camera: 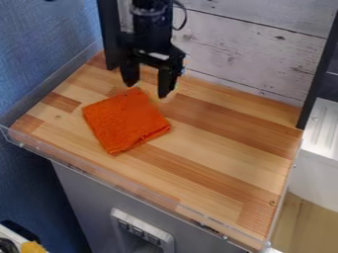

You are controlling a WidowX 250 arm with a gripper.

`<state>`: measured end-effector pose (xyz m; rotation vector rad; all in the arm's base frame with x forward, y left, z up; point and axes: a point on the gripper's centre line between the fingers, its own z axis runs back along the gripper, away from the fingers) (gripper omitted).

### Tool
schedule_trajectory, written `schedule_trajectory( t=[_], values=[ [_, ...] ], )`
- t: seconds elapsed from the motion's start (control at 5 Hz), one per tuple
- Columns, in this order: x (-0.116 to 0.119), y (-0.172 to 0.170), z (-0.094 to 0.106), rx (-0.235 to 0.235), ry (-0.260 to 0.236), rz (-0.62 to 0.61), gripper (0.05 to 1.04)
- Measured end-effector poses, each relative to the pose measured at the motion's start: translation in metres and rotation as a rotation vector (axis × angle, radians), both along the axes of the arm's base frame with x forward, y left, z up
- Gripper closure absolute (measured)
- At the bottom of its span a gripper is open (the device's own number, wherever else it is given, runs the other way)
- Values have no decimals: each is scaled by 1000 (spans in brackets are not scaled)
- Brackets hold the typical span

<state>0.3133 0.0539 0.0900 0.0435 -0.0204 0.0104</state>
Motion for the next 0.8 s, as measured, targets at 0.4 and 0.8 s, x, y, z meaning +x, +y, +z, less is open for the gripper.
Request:
schedule_trajectory(
  t=[0.4, 0.8],
  values=[
    [-6, -9, 20, -42, -5, 28, 84],
    [0, -12, 35, -67, -13, 25, 87]
  ],
)
